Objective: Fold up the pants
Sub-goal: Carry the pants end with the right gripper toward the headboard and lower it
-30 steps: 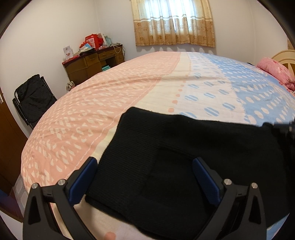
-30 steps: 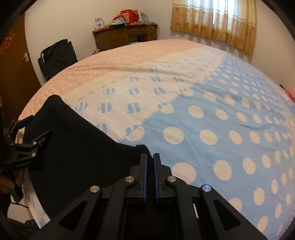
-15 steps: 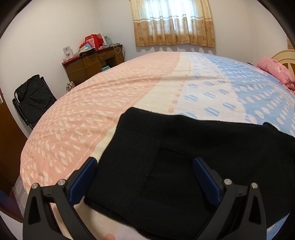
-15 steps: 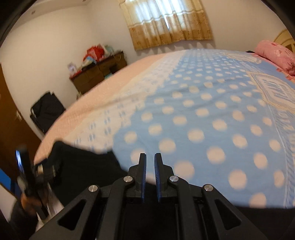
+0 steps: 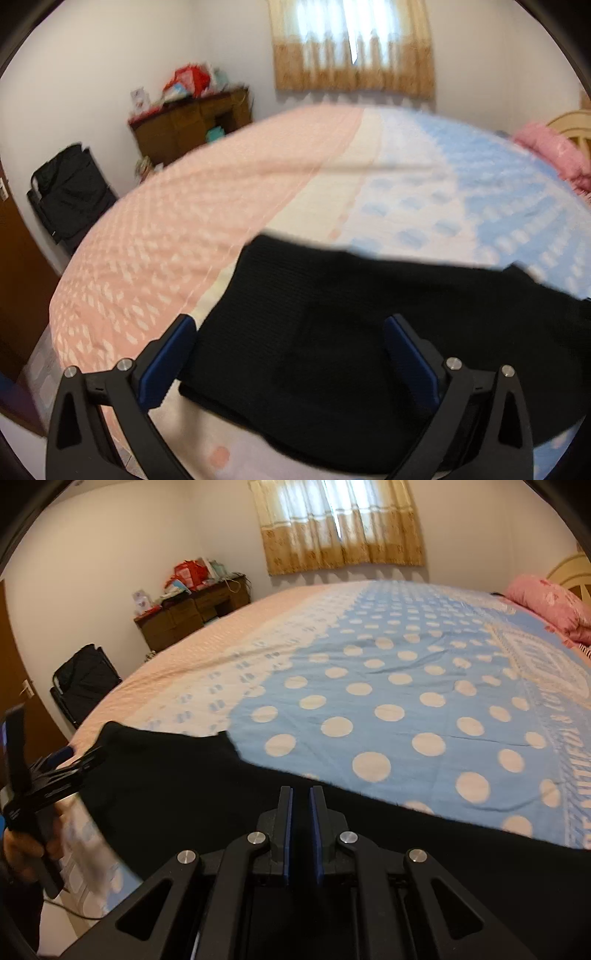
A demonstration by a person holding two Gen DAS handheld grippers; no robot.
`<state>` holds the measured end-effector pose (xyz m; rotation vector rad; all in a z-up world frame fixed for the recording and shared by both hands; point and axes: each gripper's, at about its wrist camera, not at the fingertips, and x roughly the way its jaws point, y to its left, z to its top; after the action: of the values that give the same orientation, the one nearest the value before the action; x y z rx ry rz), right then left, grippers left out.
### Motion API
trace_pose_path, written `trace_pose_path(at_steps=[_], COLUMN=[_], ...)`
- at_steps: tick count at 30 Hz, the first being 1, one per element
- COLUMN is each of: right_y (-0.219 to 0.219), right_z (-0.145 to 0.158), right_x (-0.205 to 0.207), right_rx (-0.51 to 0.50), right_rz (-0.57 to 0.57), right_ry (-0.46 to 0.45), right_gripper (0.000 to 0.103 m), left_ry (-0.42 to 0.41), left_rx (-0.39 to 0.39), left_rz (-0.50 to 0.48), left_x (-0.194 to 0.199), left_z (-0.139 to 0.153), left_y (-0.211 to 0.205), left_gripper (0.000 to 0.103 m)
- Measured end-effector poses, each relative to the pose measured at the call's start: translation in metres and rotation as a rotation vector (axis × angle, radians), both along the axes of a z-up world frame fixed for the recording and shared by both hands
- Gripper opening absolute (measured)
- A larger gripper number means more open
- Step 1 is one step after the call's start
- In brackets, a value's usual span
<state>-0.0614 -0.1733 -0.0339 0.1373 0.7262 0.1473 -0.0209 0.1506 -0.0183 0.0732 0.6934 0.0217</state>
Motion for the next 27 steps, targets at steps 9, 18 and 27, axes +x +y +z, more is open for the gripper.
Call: trace_pose_path(at_steps=[9,18,27], right_y=[-0.086,-0.223,-0.277], right_z=[-0.014,0.011,0.017], right_x=[-0.085,-0.209,-0.260], right_rx=[0.047,0.180,0.164], right_rz=[-0.227,-0.768,-1.061], right_ry=[0.087,-0.071,-0.224], right_gripper=[0.010,0.014,0.069], left_ry=[0.033,0.144,0.200], left_rx=[-0.064,-0.001,-0.015], left_rz=[-0.292,-0.400,-0.348], left_x=[-0.023,-0.032,-0.039], left_z=[0.003,-0.016,-0.024], left_y=[-0.088,-0.149,-0.145], left_gripper=[0.103,0.103,0.103])
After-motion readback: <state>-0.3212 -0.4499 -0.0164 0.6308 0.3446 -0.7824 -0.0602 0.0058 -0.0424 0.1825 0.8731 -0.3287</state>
